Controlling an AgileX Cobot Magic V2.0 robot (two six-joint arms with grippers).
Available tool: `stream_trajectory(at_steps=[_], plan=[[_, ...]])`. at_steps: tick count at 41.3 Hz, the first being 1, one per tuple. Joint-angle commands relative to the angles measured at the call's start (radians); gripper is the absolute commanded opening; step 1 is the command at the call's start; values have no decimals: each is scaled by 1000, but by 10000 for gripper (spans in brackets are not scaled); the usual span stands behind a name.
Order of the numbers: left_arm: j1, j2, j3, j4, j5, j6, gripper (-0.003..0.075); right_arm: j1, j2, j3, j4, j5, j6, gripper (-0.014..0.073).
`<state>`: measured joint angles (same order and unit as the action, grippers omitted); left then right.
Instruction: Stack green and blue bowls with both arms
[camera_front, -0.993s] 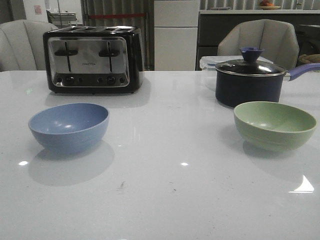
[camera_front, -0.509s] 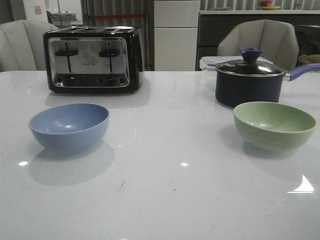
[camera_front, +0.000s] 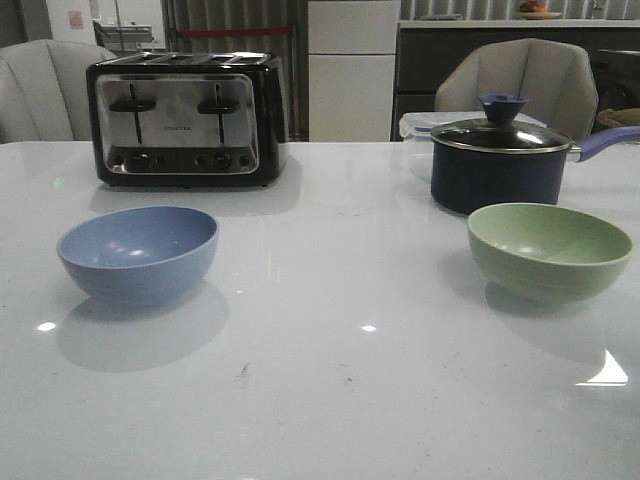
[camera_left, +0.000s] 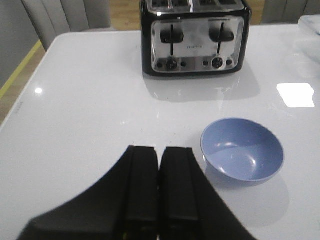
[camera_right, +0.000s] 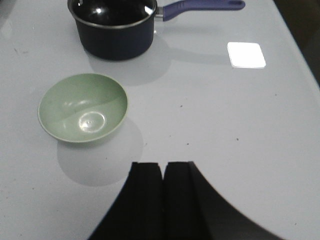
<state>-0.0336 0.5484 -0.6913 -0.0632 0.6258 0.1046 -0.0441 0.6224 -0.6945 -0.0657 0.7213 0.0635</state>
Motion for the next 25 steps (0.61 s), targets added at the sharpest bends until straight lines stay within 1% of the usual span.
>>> stream_trajectory(at_steps=[1, 10, 12, 13, 14, 15, 18, 20, 22, 24, 25], plan=[[-4, 43, -14, -10, -76, -7, 100, -5, 55, -26, -4, -60, -1, 29], [-4, 115, -5, -22, -76, -7, 101, -5, 151, -26, -4, -25, -1, 34], [-4, 127, -4, -22, -78, -7, 107, -5, 176, -26, -4, -12, -1, 66], [-4, 133, -4, -22, -79, -7, 123, -5, 186, -26, -4, -7, -1, 92], [-4, 136, -4, -22, -80, -7, 143, -5, 200, -26, -4, -5, -1, 138], [-4, 141, -4, -22, -82, -7, 169, -5, 210, -26, -4, -4, -1, 179], [-6, 151, -4, -22, -87, -7, 301, -5, 243, -26, -4, -7, -1, 330], [-11, 158, -4, -22, -89, -7, 431, -5, 265, -26, -2, -11, -1, 415], [-27, 165, -4, -22, -89, -7, 531, -5, 286, -26, 3, -19, -1, 468], [-55, 169, -4, -22, -91, -7, 601, -5, 314, -30, 5, -29, -1, 487], [-69, 169, -4, -22, -91, -7, 610, -5, 325, -32, 6, -33, -1, 486]])
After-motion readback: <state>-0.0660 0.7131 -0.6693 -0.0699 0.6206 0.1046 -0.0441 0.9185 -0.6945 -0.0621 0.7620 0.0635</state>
